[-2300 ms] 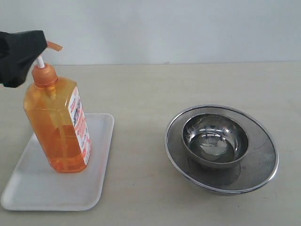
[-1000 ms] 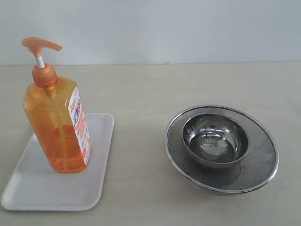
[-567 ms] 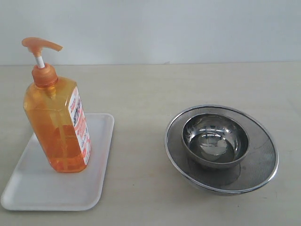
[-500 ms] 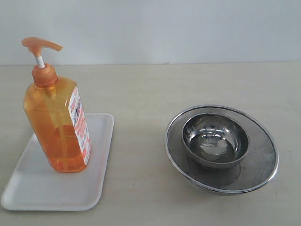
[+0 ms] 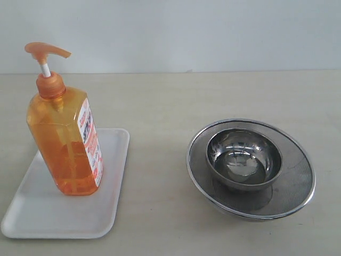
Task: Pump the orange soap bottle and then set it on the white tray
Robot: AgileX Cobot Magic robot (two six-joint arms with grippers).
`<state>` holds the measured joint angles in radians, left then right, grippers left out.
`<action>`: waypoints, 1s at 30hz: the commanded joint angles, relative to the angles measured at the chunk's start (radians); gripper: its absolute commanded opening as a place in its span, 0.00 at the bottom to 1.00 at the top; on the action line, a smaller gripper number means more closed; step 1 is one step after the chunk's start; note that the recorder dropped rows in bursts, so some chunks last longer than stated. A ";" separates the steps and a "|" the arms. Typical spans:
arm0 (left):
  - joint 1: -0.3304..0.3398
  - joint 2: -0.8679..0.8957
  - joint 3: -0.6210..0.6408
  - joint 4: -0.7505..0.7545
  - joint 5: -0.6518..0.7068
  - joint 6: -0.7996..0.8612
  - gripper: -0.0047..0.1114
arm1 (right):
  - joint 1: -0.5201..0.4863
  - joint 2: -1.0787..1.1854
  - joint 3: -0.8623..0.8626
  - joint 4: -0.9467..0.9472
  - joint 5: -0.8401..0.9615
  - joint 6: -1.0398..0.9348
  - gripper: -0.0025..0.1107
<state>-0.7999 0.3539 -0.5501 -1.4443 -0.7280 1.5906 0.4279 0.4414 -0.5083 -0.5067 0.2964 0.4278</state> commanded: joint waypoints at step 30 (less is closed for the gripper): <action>0.002 -0.003 -0.014 -0.178 -0.217 0.248 0.08 | 0.000 0.244 -0.001 -0.027 -0.309 0.002 0.02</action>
<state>-0.7999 0.3530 -0.5567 -1.6328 -0.9380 1.8325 0.4279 0.6849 -0.5083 -0.5329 0.0000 0.4282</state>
